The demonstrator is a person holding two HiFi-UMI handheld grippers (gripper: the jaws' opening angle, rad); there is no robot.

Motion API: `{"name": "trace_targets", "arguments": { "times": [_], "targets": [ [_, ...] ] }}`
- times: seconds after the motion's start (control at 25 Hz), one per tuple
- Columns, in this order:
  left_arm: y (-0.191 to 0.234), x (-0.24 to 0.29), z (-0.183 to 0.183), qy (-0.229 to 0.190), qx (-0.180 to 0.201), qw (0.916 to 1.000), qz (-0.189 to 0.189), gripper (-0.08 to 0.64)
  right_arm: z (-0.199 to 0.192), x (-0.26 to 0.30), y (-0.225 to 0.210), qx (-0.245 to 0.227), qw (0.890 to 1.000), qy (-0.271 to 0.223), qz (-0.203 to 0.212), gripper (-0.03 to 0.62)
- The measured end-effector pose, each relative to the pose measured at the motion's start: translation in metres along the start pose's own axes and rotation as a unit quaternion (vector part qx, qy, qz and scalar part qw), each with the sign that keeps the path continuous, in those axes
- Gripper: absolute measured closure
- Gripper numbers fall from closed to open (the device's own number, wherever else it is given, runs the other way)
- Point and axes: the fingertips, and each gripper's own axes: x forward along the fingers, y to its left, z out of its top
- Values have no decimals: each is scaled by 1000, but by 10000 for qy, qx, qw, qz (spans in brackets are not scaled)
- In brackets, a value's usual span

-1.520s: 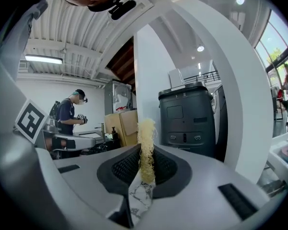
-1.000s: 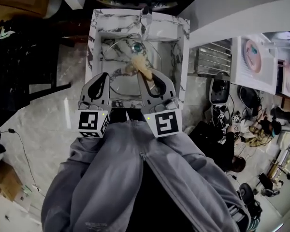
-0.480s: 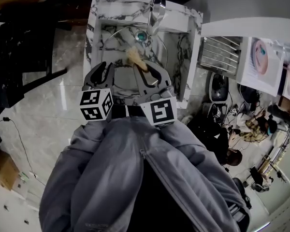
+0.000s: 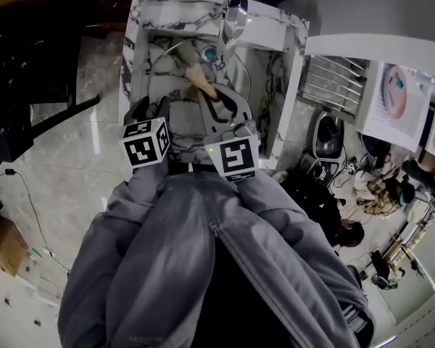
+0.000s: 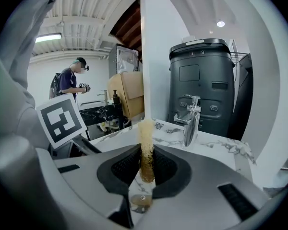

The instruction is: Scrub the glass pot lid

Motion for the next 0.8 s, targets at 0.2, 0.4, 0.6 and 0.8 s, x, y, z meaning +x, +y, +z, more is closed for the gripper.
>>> {"name": "trace_targets", "arguments": {
  "times": [0.2,0.4,0.6,0.8],
  "targets": [
    [4,13,-15,424,-213,9986,215,313,-3,3,-8,73,9999,-5,82,532],
    [5,21,-24,674,-377,9958,499,298,-9,4,-16,88,9999,4,144,532],
    [12,31,-30,834,-1151,9848,1001,275,-10,6,-18,140,9997,16,202,532],
    [17,39,-41,1219,-1552,9717,1298,267,-12,7,-23,197,9995,21,255,532]
  ]
}}
